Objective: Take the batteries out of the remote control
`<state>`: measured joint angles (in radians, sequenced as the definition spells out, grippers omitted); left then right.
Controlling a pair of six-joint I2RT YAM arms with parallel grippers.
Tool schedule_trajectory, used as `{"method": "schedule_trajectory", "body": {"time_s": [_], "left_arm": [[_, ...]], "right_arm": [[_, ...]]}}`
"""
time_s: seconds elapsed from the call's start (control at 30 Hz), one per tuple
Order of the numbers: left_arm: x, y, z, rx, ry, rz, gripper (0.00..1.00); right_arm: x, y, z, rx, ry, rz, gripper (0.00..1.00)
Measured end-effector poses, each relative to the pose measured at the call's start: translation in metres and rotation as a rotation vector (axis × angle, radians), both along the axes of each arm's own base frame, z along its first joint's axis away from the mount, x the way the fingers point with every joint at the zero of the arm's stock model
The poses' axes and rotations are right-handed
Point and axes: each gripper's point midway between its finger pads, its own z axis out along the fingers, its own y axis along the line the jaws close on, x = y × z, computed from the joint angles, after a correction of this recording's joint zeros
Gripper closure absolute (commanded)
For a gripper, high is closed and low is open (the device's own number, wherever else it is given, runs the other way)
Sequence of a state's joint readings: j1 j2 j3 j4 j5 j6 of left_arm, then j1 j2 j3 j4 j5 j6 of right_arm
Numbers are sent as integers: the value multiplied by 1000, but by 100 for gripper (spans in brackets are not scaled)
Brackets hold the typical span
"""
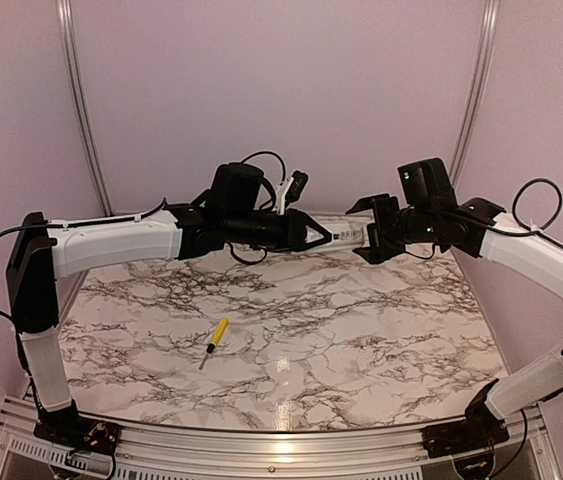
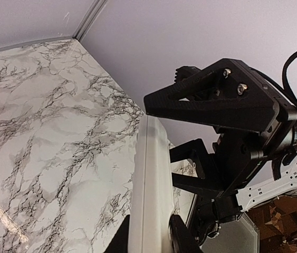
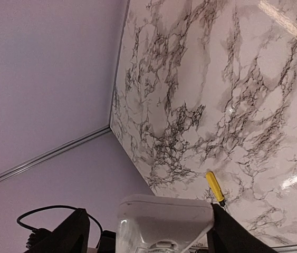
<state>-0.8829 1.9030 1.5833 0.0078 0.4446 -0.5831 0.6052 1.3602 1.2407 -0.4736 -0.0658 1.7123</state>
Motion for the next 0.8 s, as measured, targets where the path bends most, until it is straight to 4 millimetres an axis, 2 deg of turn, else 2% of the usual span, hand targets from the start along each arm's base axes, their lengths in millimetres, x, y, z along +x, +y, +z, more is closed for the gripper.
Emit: {"method": "schedule_trajectory", "body": {"time_s": [0.17, 0.47, 0.8], "left_arm": [[-5, 8, 9, -1, -25, -1, 100], [-7, 32, 12, 33, -38, 38, 100], [-8, 69, 2, 82, 10, 89, 100]], "right_arm": [[-1, -6, 9, -18, -46, 7, 23], [-10, -39, 13, -134, -106, -26, 2], [-20, -65, 6, -319, -136, -8, 2]]}}
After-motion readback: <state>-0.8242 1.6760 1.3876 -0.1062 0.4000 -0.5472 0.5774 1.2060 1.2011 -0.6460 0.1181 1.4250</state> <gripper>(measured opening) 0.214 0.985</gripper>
